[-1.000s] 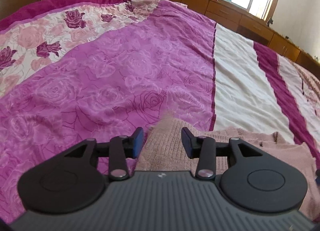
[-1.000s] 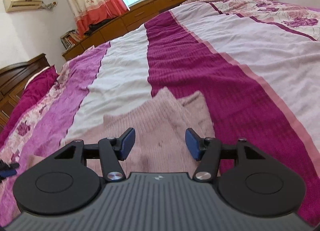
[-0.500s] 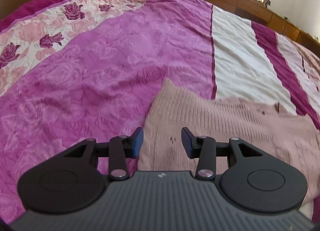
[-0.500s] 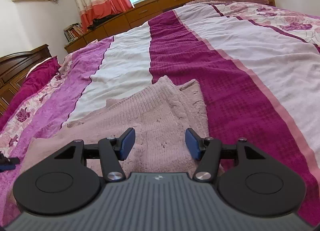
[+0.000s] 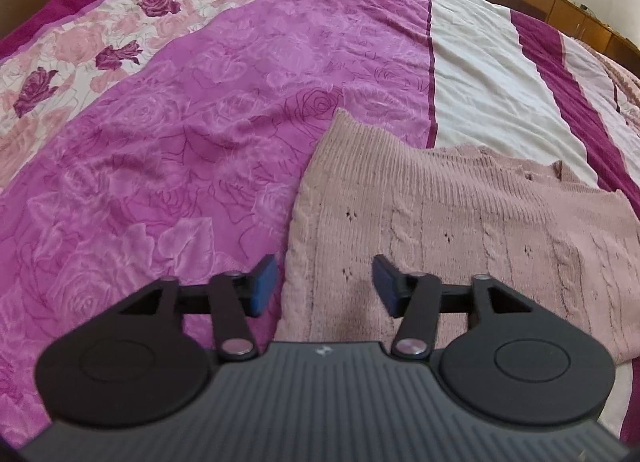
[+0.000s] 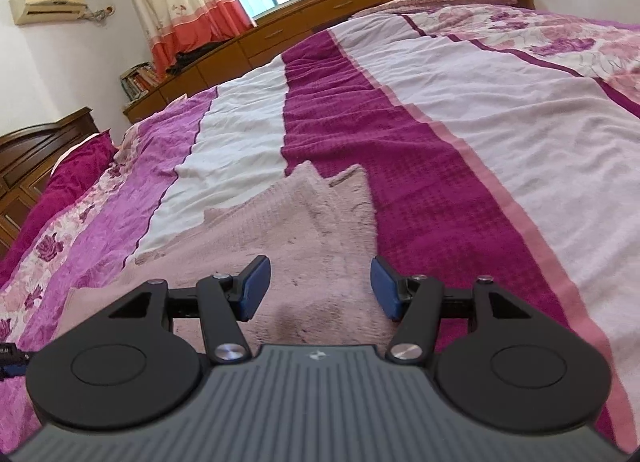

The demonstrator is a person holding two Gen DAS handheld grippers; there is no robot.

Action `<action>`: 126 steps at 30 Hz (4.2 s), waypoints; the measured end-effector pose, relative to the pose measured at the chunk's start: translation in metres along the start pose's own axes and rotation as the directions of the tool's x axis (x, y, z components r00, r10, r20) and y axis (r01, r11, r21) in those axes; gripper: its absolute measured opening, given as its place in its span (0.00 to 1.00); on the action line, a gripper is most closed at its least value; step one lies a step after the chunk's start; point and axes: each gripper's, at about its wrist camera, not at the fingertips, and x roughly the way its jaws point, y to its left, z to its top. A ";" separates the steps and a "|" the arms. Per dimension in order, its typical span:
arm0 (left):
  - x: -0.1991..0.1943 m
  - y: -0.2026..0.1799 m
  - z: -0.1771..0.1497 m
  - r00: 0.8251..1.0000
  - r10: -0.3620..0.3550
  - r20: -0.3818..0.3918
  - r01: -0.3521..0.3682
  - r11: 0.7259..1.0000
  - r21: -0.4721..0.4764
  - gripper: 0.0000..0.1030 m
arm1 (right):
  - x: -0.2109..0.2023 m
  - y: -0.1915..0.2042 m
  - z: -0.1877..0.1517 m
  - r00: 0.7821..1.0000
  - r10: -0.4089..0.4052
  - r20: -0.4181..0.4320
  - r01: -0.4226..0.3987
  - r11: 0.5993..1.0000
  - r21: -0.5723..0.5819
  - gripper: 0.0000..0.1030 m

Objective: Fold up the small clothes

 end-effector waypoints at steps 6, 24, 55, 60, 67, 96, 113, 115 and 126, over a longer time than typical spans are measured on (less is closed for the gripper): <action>-0.007 -0.005 -0.006 1.000 0.015 -0.002 -0.014 1.000 0.023 0.65 | -0.008 -0.016 0.000 0.999 -0.037 0.002 0.037 0.998 0.046 0.82; -0.021 -0.020 -0.027 0.999 0.000 -0.044 0.002 0.999 0.051 0.65 | -0.008 -0.048 -0.002 0.997 0.026 -0.066 -0.014 0.986 0.169 0.83; -0.026 -0.020 -0.047 0.997 0.021 -0.081 -0.019 0.999 0.027 0.65 | 0.053 -0.031 -0.005 0.962 0.260 -0.089 -0.225 0.932 0.285 0.47; -0.026 -0.018 -0.048 0.996 0.022 -0.087 -0.020 1.000 0.019 0.65 | 0.060 -0.035 -0.011 0.969 0.228 -0.096 -0.185 0.926 0.328 0.52; -0.028 -0.016 -0.049 0.996 0.022 -0.087 -0.020 1.000 0.020 0.65 | 0.066 -0.034 -0.014 0.973 0.213 -0.090 -0.175 0.933 0.315 0.53; -0.038 0.005 -0.043 0.997 0.044 -0.065 -0.043 0.999 0.017 0.65 | 0.042 0.016 0.021 0.958 0.288 -0.002 -0.278 0.926 0.258 0.35; -0.047 0.031 -0.024 0.999 0.033 -0.032 -0.033 0.999 -0.003 0.65 | 0.006 0.140 0.037 0.896 0.442 0.035 -0.443 0.891 0.097 0.32; -0.049 0.035 -0.024 0.999 0.027 -0.023 -0.027 1.000 -0.004 0.65 | 0.003 0.155 0.035 0.891 0.453 0.034 -0.454 0.888 0.073 0.32; -0.058 0.070 -0.027 0.999 0.048 -0.001 -0.048 0.998 -0.046 0.65 | 0.012 0.244 -0.005 0.839 0.539 -0.073 -0.539 0.842 0.027 0.32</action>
